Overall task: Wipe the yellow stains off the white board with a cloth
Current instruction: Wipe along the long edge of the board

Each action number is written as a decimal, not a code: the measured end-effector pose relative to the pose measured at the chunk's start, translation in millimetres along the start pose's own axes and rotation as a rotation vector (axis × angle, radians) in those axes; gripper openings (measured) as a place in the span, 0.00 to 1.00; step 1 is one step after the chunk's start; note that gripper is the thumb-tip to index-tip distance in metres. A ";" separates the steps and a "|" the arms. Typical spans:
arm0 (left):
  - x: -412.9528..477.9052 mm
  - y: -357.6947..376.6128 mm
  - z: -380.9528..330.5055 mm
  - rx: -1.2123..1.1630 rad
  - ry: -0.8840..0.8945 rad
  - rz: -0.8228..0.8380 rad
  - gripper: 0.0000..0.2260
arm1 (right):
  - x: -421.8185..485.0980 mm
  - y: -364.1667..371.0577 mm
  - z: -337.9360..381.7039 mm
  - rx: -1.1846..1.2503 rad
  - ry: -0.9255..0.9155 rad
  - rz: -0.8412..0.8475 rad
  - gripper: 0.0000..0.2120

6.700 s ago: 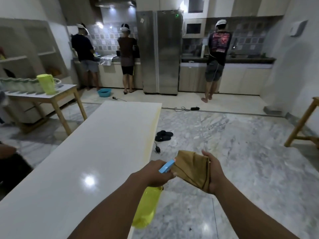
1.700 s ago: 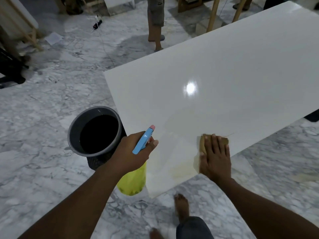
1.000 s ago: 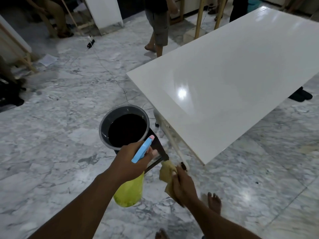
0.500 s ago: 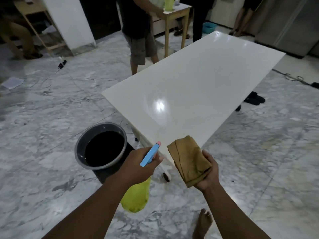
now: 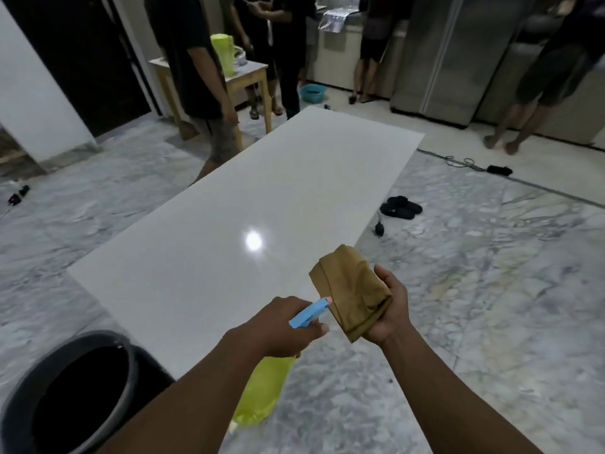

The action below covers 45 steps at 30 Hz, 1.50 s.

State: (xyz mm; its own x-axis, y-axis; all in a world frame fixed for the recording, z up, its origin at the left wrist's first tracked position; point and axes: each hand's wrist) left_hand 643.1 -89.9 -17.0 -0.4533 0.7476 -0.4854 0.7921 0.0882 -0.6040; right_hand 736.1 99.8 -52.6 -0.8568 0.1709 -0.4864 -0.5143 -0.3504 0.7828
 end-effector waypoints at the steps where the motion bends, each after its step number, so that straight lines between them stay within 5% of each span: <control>1: 24.8 -0.5 -24.0 0.035 0.027 0.004 0.16 | 3.4 -6.7 27.3 -0.006 -0.006 0.004 0.29; 11: 175.2 -17.1 -141.6 0.134 0.133 0.054 0.16 | 21.1 -42.9 188.2 -0.012 -0.091 -0.030 0.27; 27: 486.5 -147.7 -280.2 0.132 0.298 0.051 0.18 | 222.0 -83.4 458.3 -0.024 -0.247 -0.303 0.26; 37: 610.8 -208.7 -318.3 0.073 0.288 0.014 0.18 | 342.0 -81.8 580.8 -0.011 -0.271 -0.236 0.24; 45: 742.2 -243.1 -346.1 0.021 0.167 -0.058 0.20 | 481.6 -137.6 695.8 -0.010 -0.222 -0.121 0.09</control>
State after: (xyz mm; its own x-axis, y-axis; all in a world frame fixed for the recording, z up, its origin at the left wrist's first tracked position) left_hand 255.5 671.4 -11.8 -0.4227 0.8405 -0.3389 0.7569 0.1218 -0.6421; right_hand 368.7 871.1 -124.4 -0.7767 0.4102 -0.4781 -0.6141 -0.3240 0.7197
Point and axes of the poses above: each hand's wrist, its own x-axis towards the middle knuckle, its own y-axis out of the palm, z = x × y, and after that the axes turned 6 degrees about z, right-handed
